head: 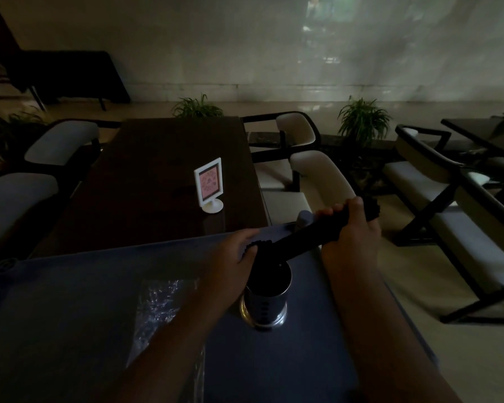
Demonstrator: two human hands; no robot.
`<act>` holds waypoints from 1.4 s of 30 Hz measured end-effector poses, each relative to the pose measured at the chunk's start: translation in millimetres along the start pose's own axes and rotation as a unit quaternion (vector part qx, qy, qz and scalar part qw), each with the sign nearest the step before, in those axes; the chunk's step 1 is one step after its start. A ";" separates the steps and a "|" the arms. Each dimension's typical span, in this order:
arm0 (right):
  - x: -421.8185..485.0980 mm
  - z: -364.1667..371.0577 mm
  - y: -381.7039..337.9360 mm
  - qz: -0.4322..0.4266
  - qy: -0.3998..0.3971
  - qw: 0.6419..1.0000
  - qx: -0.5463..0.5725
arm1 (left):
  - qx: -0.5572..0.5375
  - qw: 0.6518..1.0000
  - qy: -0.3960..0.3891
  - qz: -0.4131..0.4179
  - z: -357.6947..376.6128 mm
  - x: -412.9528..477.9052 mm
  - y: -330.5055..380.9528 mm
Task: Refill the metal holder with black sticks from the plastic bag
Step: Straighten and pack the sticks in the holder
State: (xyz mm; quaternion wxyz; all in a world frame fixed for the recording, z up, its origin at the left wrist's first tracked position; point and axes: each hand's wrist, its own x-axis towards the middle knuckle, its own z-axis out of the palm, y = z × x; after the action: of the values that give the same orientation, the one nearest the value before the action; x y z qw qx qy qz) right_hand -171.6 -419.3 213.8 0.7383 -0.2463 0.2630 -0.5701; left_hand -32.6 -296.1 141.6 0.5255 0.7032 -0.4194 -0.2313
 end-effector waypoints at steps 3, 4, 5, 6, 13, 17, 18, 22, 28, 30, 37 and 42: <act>-5.5 -1.9 0.4 0.080 0.035 0.991 0.104 | -0.047 0.997 -0.062 -0.003 3.7 -11.5 6.3; -7.7 -2.4 1.5 0.098 0.038 0.988 0.115 | -0.079 0.992 -0.094 -0.014 5.9 -16.1 8.7; -10.4 -3.2 3.1 0.118 0.038 0.985 0.122 | -0.124 0.985 -0.119 -0.023 8.7 -20.6 10.7; -13.1 -3.5 5.1 0.138 0.043 0.981 0.127 | -0.168 0.977 -0.130 -0.024 12.0 -24.5 12.6; -34.0 -0.3 13.6 0.260 0.138 0.939 0.180 | -0.254 0.959 -0.122 0.005 25.6 -31.2 23.9; -48.0 -2.0 22.4 0.286 0.122 0.939 0.145 | -0.325 0.941 -0.087 0.023 31.2 -30.8 34.6; -52.4 -3.2 25.5 0.292 0.116 0.940 0.132 | -0.368 0.927 -0.071 0.013 31.5 -29.8 38.0; -64.9 -9.7 37.5 0.311 0.090 0.943 0.081 | -0.512 0.857 -0.010 -0.055 27.2 -22.4 48.4; -52.3 -28.1 41.7 0.297 0.080 0.951 0.042 | -0.451 0.892 -0.001 -0.038 1.2 -7.9 54.2; -44.5 -42.5 43.9 0.249 0.070 0.966 -0.024 | -0.430 0.903 0.002 -0.021 -8.3 -1.4 57.4; -35.1 -68.6 39.3 0.104 0.033 0.964 -0.242 | -0.275 0.960 -0.030 -0.031 -0.5 6.1 56.8; -37.7 -55.1 25.6 -0.027 -0.084 0.920 -0.382 | -0.133 0.989 -0.021 -0.066 24.2 4.3 35.7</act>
State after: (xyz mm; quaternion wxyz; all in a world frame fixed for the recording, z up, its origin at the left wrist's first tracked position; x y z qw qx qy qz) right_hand -198.2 -380.3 160.0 0.5917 -0.5636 0.3915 -0.4230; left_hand -61.2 -316.3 167.2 0.5887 0.6482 -0.3489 -0.3340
